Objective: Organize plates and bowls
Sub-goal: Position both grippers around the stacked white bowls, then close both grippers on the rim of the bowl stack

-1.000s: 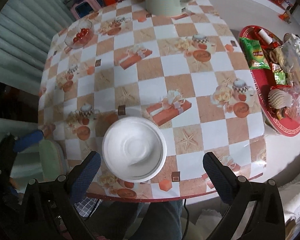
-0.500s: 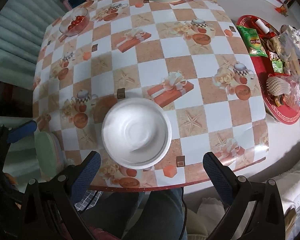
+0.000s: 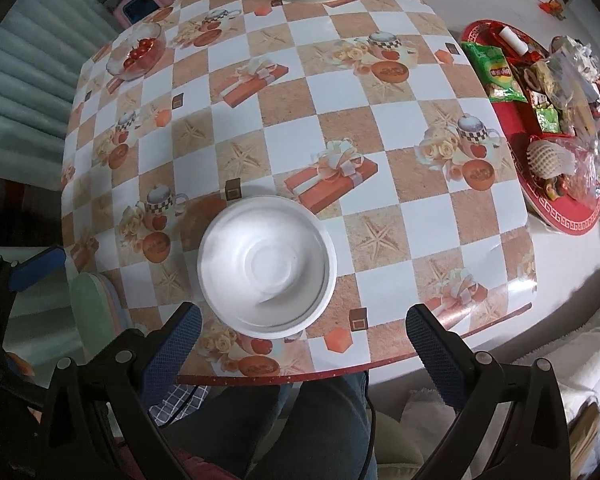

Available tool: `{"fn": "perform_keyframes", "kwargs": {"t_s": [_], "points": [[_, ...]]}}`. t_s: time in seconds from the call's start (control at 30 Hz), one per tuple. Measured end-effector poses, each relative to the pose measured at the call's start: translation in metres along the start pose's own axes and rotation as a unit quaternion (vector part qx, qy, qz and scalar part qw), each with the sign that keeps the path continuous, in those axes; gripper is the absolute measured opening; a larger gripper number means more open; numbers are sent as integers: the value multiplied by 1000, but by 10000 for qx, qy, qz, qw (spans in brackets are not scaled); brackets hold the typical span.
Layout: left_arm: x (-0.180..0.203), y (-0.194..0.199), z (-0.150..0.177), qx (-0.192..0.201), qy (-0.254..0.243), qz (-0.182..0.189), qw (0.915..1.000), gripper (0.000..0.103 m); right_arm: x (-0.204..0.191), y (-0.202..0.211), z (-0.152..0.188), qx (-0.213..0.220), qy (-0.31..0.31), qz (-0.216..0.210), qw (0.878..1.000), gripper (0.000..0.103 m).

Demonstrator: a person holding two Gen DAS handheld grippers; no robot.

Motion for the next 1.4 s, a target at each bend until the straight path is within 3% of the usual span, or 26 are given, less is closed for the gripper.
{"fn": "perform_keyframes", "kwargs": {"t_s": [0.73,1.1,1.4], "points": [[0,-12,3,-192,130,-59,9997,103,26,-13,7,-277,-361,52,9990,103],[-5,-38,20,-600,164,-348,9975,103,57,-36,24,-548,-700,155,9959,103],[-2,-74,38,-932,306,-706,9927,103,65,-67,27,-765,-376,231,9961,103]]}}
Point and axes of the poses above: each gripper's, at about its wrist camera, not at the fingertips, and y roughly against the way its jaws point, x to its right, z to its underside, the point moved 8 cm from there along -y, roughly the way its jaws point, and after that the axes turned 12 degrees about x, right-handed, at the moved point
